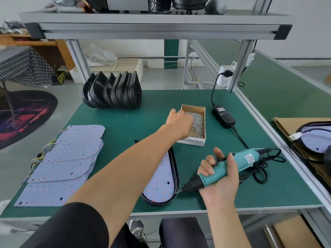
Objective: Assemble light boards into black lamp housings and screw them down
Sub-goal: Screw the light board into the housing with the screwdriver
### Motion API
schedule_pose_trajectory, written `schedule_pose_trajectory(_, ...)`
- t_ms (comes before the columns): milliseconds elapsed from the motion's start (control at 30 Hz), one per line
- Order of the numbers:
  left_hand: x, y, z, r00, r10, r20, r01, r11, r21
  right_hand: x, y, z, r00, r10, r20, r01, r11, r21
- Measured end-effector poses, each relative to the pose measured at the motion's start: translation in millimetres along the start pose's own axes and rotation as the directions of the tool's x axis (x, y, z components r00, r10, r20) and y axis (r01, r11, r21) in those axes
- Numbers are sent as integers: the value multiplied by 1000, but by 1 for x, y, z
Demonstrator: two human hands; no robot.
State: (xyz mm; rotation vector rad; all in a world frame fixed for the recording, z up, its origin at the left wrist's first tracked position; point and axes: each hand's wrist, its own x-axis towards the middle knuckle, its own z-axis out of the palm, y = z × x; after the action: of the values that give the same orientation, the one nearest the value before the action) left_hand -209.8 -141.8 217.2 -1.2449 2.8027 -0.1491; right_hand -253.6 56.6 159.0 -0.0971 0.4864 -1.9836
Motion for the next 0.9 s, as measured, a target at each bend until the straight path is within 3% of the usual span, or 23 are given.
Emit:
schedule_pose_trajectory(500,11,-2,10,999,41,-32,-44,993,-106,2,2,-2,1000,-16,15,16,1000,-14)
schedule_pose_trajectory(633,3,-5,2,989,-10,-147,-27,969,-247,2,0,-2,1000,-10,16,10,1000,-4)
schedule_pose_trajectory(700,-9,-10,-9,979,-62,-192,-36,884,-466,2,0,-1,1000,-6,15,6,1000,4)
schedule_pose_trajectory(767,-30,-18,-22,971,-115,-209,-60,730,-681,3,-1,0,1000,-11,2,11,1000,3)
schedule_pose_trajectory(900,-93,-35,-38,940,-236,-247,-101,498,-861,1,-4,3,999,-35,-12,35,999,-5)
